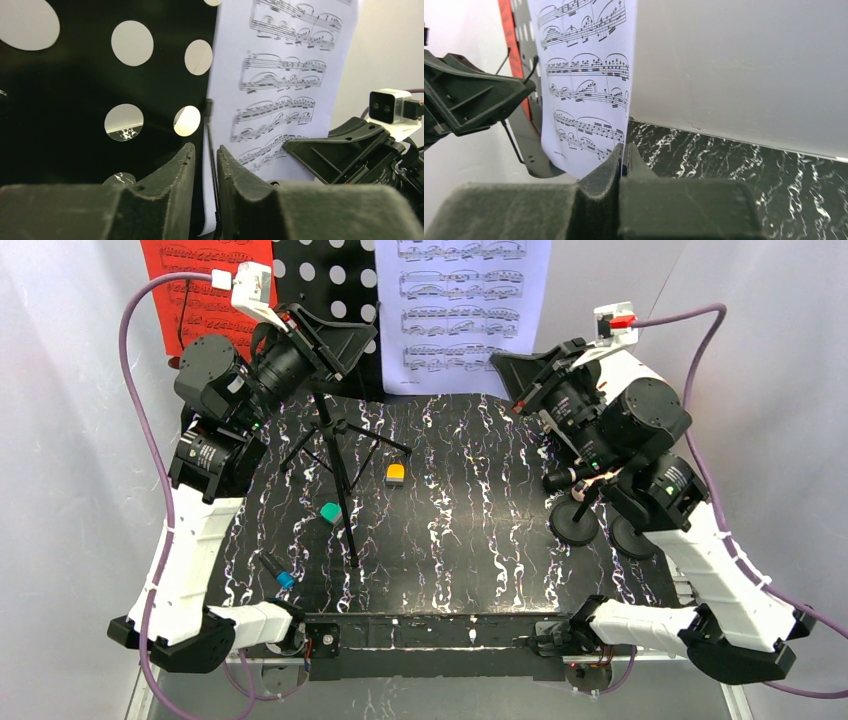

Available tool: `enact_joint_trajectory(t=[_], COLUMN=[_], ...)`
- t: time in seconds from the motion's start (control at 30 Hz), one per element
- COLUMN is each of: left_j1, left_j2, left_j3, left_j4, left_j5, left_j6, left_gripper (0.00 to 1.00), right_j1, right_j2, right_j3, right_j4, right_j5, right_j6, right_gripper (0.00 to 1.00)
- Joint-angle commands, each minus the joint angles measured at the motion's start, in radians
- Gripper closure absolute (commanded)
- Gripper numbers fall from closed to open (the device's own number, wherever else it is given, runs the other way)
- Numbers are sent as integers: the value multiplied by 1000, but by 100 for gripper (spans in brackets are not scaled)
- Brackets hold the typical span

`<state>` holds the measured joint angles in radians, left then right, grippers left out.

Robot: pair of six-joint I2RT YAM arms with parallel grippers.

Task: Pack up the instrument practice props
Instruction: Pick up the sheet music from the music stand.

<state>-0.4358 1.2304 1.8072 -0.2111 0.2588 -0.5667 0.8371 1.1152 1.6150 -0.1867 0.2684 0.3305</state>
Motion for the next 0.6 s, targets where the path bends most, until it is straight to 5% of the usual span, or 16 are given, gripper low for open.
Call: enact_joint_trajectory(t=[0.0,0.33,0.57], left_j1=[1,0,0], left_j2=[-31,-78,-177], left_j3=[-8,3,-52], left_j4=[-11,-38,-93], left_j5=[-53,-81,-122], left_j6=[42,70,128], left_gripper=[73,39,27], right_j1=[-4,-5,-5], right_j2=[-62,-134,-122], right_j3=[-23,-104,-193], right_j4=[-67,-240,-319], right_j5=[135,253,264], right_j6=[24,122,171], right_gripper=[99,99,99])
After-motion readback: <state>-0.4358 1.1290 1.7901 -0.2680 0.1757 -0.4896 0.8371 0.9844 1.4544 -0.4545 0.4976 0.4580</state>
